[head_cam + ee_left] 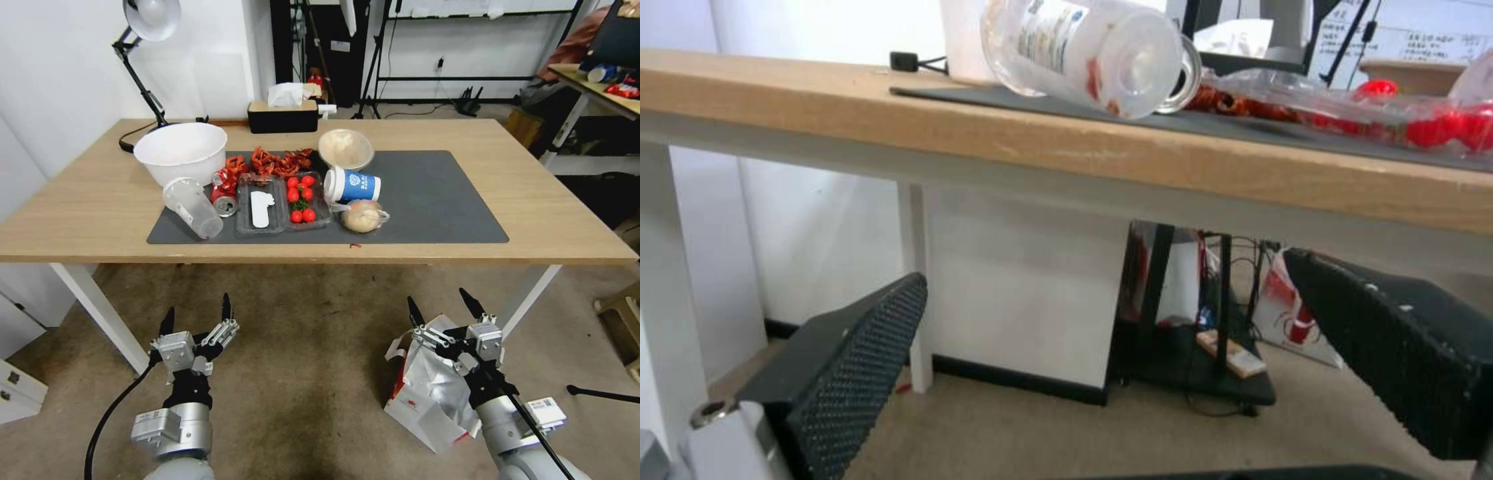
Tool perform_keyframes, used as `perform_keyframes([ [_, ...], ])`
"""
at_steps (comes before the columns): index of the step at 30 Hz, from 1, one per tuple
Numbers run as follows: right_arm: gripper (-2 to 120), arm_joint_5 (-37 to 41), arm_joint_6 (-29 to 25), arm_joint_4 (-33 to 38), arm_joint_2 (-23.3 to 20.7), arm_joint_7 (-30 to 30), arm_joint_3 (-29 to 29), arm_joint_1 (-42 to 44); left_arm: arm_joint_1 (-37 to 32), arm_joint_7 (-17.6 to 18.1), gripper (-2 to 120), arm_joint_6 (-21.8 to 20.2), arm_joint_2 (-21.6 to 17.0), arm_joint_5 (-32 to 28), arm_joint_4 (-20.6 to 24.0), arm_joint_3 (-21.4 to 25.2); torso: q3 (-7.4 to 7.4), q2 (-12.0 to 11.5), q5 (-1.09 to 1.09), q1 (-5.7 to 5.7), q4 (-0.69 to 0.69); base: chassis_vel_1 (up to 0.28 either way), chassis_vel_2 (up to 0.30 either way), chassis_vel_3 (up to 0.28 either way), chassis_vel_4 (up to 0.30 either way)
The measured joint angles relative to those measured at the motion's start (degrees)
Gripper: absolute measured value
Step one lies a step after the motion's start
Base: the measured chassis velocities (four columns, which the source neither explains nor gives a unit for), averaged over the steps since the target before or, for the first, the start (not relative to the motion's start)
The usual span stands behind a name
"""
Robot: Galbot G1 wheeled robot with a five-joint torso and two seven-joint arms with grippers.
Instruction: Pick up the food delivery bag from the floor and place it on the table.
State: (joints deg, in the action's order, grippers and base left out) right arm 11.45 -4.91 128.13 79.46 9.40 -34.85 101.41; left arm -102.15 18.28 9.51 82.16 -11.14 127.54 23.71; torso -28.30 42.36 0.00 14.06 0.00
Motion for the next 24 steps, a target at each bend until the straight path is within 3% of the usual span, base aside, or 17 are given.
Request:
perform_keyframes([
  [24,100,0.1,0.0,0.3,0.4,0.7,-0.1,0.4,0.1,0.3,100,0.2,-0.4,-0.1,0.0,0.1,3.58,-6.1,0.0,-2.47,0.0,0.0,0.0,0.0,0.0],
])
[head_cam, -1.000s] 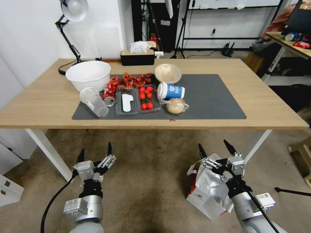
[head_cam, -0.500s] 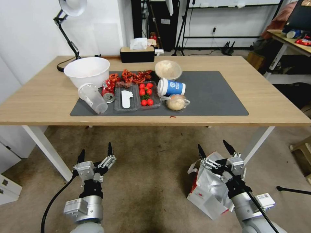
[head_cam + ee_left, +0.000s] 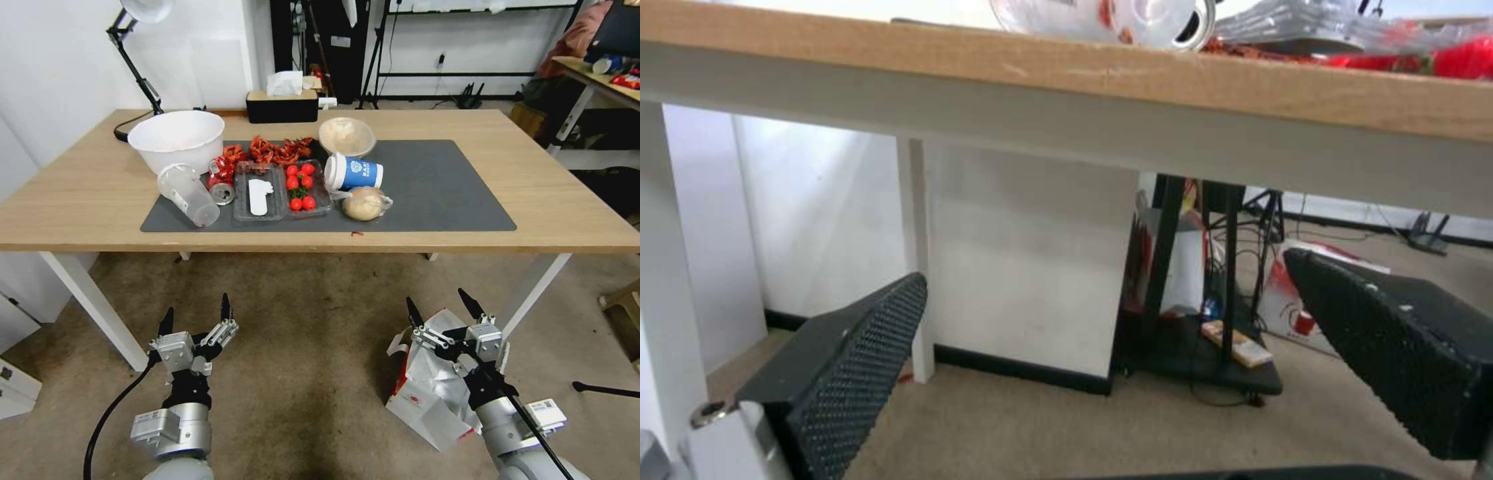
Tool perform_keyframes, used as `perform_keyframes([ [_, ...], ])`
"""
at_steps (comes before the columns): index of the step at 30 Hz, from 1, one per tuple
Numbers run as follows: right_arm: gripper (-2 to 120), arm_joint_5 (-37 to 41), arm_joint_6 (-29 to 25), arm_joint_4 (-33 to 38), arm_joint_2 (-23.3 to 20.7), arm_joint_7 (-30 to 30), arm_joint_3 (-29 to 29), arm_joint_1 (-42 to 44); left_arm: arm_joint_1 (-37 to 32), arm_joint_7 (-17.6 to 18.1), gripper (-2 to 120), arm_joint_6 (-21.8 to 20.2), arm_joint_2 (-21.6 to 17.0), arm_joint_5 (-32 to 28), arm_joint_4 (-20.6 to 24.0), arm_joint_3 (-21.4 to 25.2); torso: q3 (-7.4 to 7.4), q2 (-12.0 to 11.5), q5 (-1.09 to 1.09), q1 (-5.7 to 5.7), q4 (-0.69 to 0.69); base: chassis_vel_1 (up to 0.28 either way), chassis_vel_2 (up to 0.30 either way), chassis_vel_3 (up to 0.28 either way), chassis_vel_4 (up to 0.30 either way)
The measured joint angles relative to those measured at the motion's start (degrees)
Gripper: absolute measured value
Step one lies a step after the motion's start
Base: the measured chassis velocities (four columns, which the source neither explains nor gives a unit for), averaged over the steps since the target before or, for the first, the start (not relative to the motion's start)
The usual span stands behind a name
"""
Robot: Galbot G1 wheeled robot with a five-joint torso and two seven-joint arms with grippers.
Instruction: Pick up the food delivery bag from the floor and place it on the table.
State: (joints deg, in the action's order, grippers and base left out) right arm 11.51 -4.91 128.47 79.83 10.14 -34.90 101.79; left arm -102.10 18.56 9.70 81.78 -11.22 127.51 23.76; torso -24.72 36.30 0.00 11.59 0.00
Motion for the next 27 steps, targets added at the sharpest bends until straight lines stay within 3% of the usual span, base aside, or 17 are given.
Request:
perform_keyframes([
  [27,100,0.4,0.0,-0.1,-0.1,0.3,0.0,0.0,0.0,0.4,100,0.0,0.1,-0.2,-0.3,-0.1,3.96,-6.4,0.0,-2.49,0.0,0.0,0.0,0.0,0.0],
])
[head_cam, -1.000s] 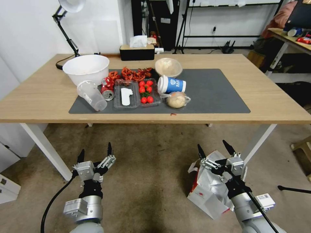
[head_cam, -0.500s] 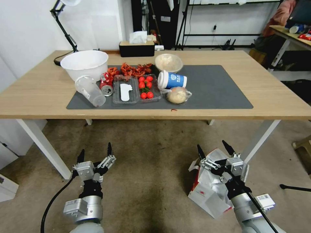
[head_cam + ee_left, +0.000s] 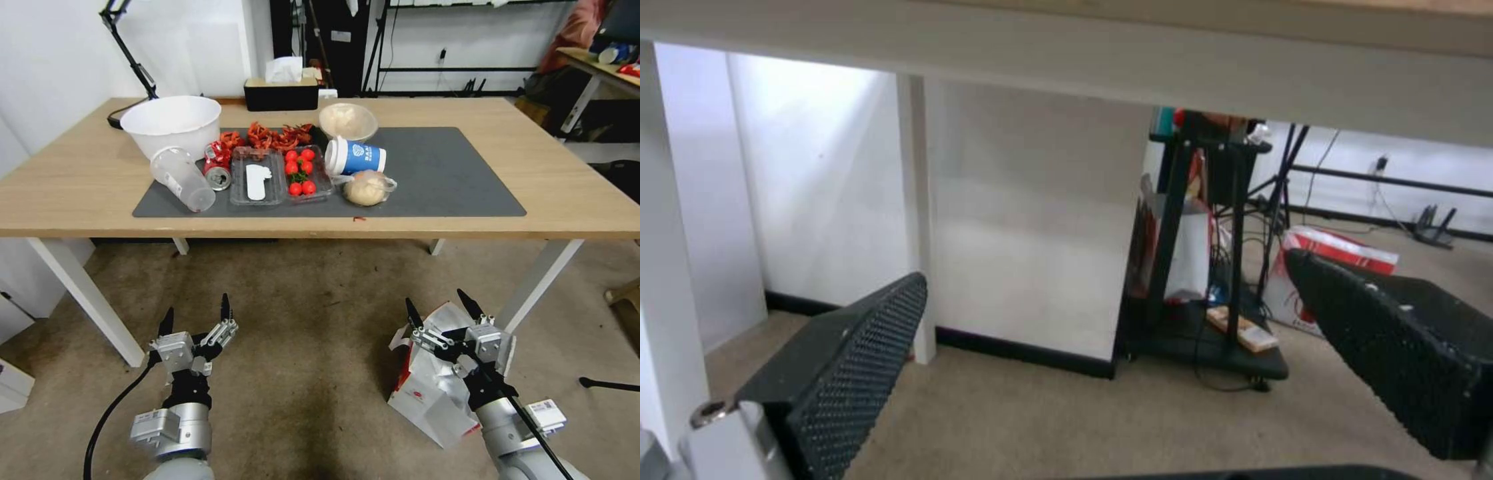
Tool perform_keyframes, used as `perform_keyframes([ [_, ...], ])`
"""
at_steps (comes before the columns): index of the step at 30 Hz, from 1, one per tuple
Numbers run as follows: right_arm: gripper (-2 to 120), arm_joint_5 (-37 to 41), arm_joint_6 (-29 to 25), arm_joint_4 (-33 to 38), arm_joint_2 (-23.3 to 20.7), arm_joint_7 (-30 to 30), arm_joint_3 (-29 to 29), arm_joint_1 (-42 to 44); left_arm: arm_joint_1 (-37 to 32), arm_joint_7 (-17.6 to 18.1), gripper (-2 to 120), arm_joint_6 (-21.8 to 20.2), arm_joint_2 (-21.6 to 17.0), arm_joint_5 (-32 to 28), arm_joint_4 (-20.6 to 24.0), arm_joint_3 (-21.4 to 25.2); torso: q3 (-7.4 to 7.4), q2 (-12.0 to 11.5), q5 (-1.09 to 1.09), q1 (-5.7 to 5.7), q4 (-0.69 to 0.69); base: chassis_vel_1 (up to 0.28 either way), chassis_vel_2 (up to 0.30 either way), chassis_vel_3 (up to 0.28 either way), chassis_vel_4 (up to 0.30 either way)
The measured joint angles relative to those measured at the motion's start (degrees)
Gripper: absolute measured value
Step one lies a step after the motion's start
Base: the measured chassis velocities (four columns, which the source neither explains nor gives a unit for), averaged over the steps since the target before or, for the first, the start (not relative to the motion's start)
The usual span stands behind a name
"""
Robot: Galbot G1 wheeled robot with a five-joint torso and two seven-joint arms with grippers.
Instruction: Pick up the food delivery bag from the floor and place it on the table.
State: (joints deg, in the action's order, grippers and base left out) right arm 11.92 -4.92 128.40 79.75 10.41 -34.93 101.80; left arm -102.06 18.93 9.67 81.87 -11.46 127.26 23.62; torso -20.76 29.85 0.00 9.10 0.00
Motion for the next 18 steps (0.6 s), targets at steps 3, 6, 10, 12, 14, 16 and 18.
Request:
perform_keyframes([
  [3,100,0.0,0.0,-0.1,0.0,0.0,0.0,0.0,-0.1,0.0,100,0.0,0.0,0.0,0.0,-0.1,0.32,-0.5,0.0,-0.2,0.0,0.0,0.0,0.0,0.0],
  [6,100,0.0,0.0,-0.2,0.0,0.0,0.0,-0.1,-0.6,0.0,100,0.2,0.1,0.0,0.4,-0.3,0.79,-1.2,0.0,-0.44,0.0,0.0,0.0,0.0,0.0],
  [10,100,0.0,0.0,-0.4,0.1,0.1,0.0,-0.2,-0.6,0.0,100,0.3,0.2,0.0,0.6,-0.3,1.54,-2.4,0.0,-0.85,0.0,0.0,0.0,0.0,0.0],
  [12,100,0.0,0.0,-0.5,0.1,0.1,-0.1,-0.3,-0.4,-0.1,100,0.2,0.1,0.0,0.5,-0.2,1.72,-2.7,0.0,-0.97,0.0,0.0,0.0,0.0,0.0],
  [14,100,0.0,0.0,-0.7,0.1,0.2,-0.1,-0.4,-0.3,-0.2,100,0.1,0.1,0.0,0.4,-0.2,2.03,-3.3,0.0,-1.21,0.0,0.0,0.0,0.0,0.0],
  [16,100,0.1,0.0,-0.8,0.1,0.2,-0.1,-0.4,-0.3,-0.2,100,0.0,0.1,0.0,0.3,-0.2,2.2,-3.5,0.0,-1.34,0.0,0.0,0.0,0.0,0.0],
  [18,100,0.1,0.0,-0.9,0.1,0.2,-0.1,-0.4,-0.2,-0.3,100,0.0,0.1,0.1,0.2,-0.2,2.46,-3.9,0.0,-1.48,0.0,0.0,0.0,0.0,0.0],
])
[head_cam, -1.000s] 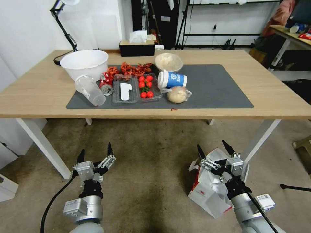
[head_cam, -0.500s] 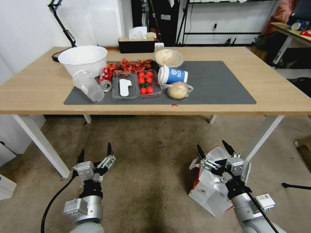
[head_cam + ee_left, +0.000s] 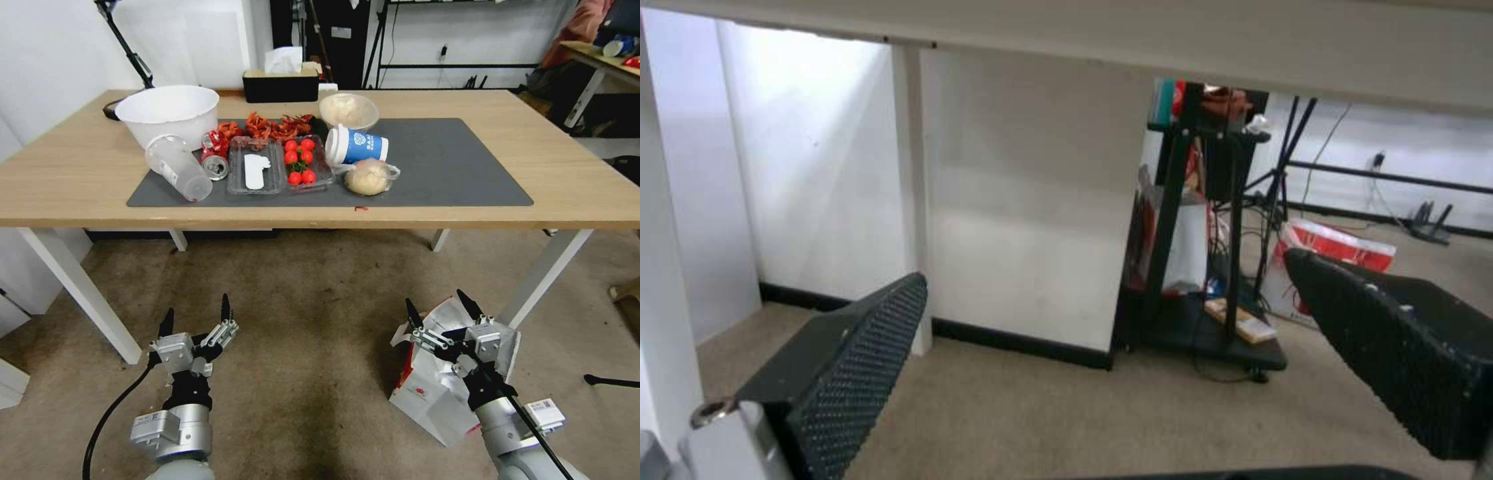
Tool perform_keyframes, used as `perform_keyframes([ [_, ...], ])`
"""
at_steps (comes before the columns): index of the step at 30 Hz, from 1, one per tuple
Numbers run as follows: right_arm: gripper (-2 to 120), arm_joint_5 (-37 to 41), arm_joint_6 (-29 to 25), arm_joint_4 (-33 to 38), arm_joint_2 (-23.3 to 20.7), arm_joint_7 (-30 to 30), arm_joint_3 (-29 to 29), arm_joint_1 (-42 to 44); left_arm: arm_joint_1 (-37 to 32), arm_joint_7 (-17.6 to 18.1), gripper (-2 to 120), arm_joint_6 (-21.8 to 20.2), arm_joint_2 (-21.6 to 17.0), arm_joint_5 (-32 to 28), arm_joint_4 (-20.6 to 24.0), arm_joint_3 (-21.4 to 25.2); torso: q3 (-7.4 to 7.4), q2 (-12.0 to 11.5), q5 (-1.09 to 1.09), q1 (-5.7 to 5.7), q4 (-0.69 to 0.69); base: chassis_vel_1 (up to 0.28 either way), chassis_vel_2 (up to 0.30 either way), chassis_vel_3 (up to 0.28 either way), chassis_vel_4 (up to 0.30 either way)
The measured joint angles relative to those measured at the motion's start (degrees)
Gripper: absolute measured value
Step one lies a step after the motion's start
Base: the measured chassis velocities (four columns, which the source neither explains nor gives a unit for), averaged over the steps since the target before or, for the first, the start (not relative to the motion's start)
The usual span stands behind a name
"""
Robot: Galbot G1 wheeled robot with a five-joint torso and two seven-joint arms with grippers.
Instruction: Pick up the food delivery bag from the floor and place it on the table.
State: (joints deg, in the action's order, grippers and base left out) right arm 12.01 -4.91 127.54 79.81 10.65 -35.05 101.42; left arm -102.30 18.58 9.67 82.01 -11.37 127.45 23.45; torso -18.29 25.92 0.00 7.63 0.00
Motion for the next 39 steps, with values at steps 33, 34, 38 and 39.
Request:
perform_keyframes([
  [33,100,1.1,0.3,-1.3,-1.2,0.5,-1.0,-0.5,0.1,-0.7,100,0.2,0.2,0.2,-1.5,0.2,5.19,-7.7,0.0,-2.54,0.0,0.0,0.0,0.0,0.0],
  [34,100,1.1,0.3,-1.3,-1.2,0.5,-1.0,-0.5,0.1,-0.7,100,0.2,0.2,0.2,-1.5,0.2,5.3,-7.9,0.0,-2.58,0.0,0.0,0.0,0.0,0.0],
  [38,100,1.1,0.2,-1.3,-1.2,0.5,-1.0,-0.4,0.1,-0.7,100,0.2,0.3,0.3,-1.5,0.2,6.09,-9.0,0.0,-2.93,0.0,0.0,0.0,0.0,0.0],
  [39,100,1.1,0.2,-1.3,-1.2,0.5,-1.0,-0.4,0.1,-0.7,100,0.2,0.3,0.3,-1.5,0.2,6.09,-9.0,0.0,-2.93,0.0,0.0,0.0,0.0,0.0],
])
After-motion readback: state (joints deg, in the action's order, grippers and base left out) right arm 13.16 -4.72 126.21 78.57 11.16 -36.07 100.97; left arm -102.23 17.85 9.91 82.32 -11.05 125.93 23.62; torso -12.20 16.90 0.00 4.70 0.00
